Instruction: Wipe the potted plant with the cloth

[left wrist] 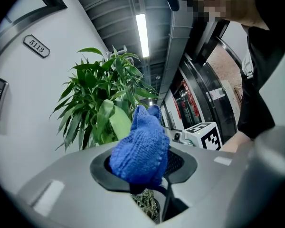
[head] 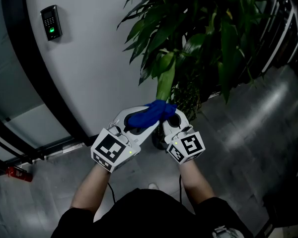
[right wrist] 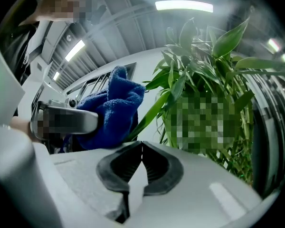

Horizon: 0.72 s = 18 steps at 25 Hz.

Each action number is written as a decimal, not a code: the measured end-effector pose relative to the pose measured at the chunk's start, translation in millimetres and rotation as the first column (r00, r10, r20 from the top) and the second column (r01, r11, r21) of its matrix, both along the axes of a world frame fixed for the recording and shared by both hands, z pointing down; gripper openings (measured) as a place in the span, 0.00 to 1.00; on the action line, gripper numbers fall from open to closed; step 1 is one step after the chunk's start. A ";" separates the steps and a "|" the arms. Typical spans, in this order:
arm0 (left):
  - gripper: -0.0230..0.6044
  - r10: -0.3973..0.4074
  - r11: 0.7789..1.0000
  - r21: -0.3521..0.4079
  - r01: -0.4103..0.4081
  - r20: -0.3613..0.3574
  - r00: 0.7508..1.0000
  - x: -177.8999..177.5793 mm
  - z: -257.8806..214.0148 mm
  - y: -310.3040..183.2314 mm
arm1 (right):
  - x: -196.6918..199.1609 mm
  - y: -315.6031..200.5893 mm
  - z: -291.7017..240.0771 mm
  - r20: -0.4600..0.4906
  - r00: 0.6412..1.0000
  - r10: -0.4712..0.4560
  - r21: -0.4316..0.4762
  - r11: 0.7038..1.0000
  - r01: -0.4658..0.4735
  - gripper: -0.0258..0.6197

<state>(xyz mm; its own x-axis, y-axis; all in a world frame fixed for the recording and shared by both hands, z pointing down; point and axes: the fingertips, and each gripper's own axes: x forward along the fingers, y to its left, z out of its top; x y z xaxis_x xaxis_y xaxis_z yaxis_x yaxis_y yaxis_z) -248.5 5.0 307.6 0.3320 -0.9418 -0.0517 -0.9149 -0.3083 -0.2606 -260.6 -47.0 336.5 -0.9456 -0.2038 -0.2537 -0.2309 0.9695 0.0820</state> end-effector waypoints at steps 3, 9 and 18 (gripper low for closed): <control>0.28 0.004 1.000 -0.005 -0.004 -0.014 1.000 1.0 3.9 3.0 | 1.8 2.8 2.8 -0.011 1.000 0.005 -0.002 1.000 -0.005 0.04; 0.28 0.001 1.000 -0.026 -0.002 -0.041 0.999 0.7 17.6 7.8 | 3.5 4.4 14.8 -0.042 0.999 0.011 -0.009 1.000 -0.011 0.04; 0.28 -0.008 0.997 -0.073 0.002 -0.091 0.996 -7.1 44.1 16.4 | 3.6 7.5 33.2 -0.079 0.997 0.022 -0.033 0.999 -0.025 0.04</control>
<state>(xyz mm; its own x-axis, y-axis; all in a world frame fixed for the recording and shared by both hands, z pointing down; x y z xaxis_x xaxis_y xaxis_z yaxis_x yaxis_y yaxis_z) -255.5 21.4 351.6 0.3243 -0.9459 -0.0129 -0.9355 -0.3186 -0.1528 -257.0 -39.5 369.6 -0.9572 -0.2331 -0.1716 -0.2476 0.9665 0.0682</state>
